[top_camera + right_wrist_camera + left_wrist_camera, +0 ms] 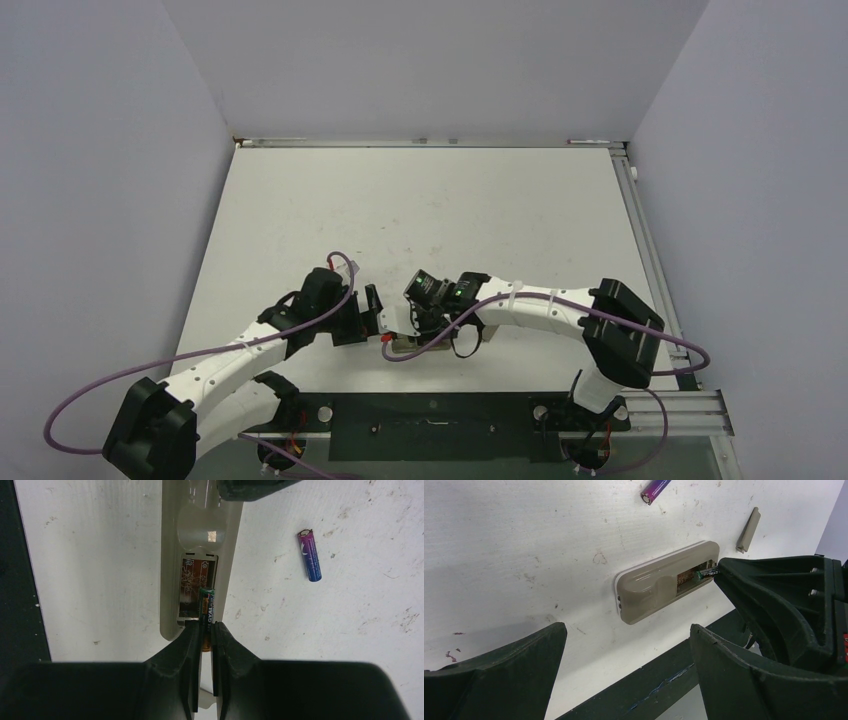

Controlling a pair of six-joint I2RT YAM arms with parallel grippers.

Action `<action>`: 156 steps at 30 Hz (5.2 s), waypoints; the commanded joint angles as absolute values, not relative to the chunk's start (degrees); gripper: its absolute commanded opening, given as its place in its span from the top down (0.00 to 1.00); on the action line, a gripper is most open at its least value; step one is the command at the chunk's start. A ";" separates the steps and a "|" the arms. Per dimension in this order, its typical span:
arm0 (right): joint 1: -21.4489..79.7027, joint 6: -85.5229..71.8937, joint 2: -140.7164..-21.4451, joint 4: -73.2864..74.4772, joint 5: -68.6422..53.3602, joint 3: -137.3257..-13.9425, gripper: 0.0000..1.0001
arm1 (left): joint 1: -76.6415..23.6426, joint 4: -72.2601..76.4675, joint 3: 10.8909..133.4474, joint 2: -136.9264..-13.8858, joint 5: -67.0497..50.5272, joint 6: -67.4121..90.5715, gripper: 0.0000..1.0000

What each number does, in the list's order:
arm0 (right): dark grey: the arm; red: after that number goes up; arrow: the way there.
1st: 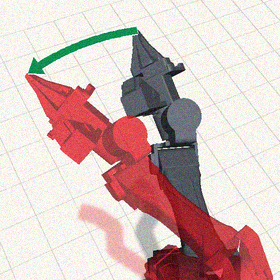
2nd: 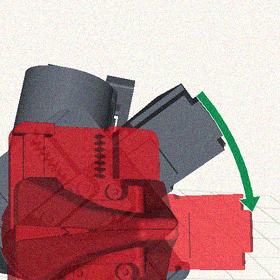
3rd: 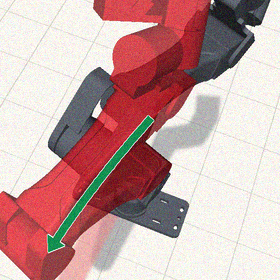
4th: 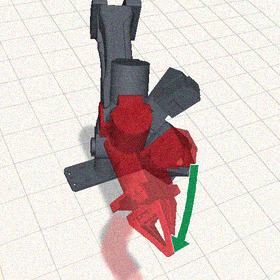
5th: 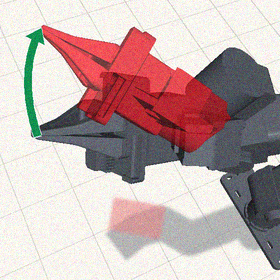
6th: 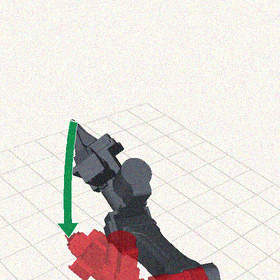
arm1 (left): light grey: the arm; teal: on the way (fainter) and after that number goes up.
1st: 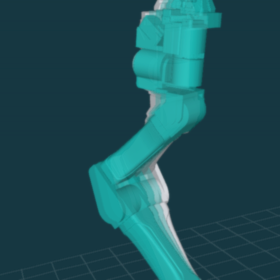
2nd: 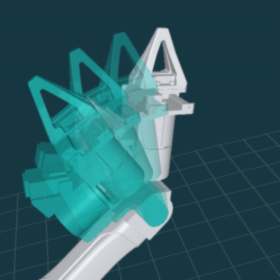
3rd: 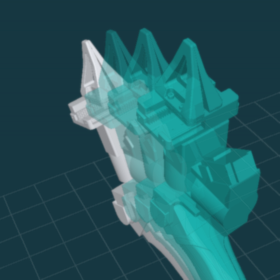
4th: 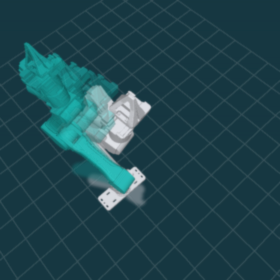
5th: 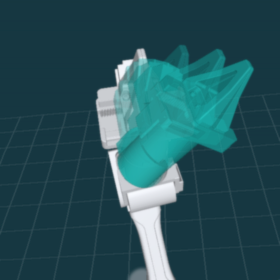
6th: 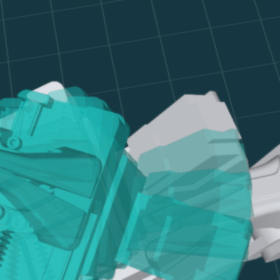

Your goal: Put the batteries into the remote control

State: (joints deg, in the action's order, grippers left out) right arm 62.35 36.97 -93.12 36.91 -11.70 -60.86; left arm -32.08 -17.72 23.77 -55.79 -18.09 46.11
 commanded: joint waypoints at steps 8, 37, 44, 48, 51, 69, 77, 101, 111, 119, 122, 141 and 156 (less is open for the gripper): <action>63.91 39.02 -94.48 37.73 -12.47 -63.37 0.91 | -31.73 -14.50 23.14 -55.66 -19.12 46.63 0.09; 65.12 38.59 -97.58 38.19 -13.40 -65.02 0.87 | -31.73 -13.60 22.85 -56.34 -19.51 46.60 0.09; 65.55 38.42 -98.35 37.77 -13.89 -65.65 0.86 | -31.73 -13.50 22.85 -56.51 -19.62 46.57 0.09; 65.54 38.15 -98.52 37.47 -14.13 -66.05 0.85 | -31.73 -13.47 22.87 -56.51 -19.68 46.37 0.09; 65.72 37.97 -98.83 37.55 -14.49 -66.39 0.84 | -31.73 -13.50 22.85 -56.60 -19.70 46.38 0.09; 65.83 37.44 -98.80 38.21 -15.47 -67.56 0.79 | -31.73 -13.29 22.42 -56.34 -19.70 46.43 0.09; 65.59 34.47 -95.27 35.73 -11.96 -67.17 0.78 | -31.73 -13.27 22.33 -56.12 -19.78 46.44 0.09; 62.93 -3.62 -84.19 26.69 5.97 -60.02 0.82 | -31.79 -11.58 22.41 -57.74 -19.89 46.58 0.09; 63.81 -16.42 -86.16 27.64 9.99 -58.42 0.84 | -31.82 -10.36 23.24 -60.20 -20.50 46.66 0.09; 64.01 -27.57 -83.76 27.48 15.39 -56.21 0.71 | -31.90 -9.38 23.29 -61.58 -21.22 46.81 0.09; 63.92 -31.71 -81.57 26.63 16.68 -54.43 0.69 | -31.99 -8.84 23.37 -62.24 -21.48 46.84 0.11; 61.15 -40.88 -76.01 24.05 9.32 -47.44 0.72 | -35.34 -5.85 24.16 -66.94 -21.36 48.40 0.26; 61.08 -42.48 -80.10 22.58 6.17 -47.24 0.63 | -37.24 -2.87 24.26 -71.15 -21.62 49.66 0.44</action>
State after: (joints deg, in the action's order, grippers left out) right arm 61.19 -41.28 -78.83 24.67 6.98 -47.09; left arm -36.71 -3.97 22.96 -69.89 -21.76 49.56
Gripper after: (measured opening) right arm 0.371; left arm 0.577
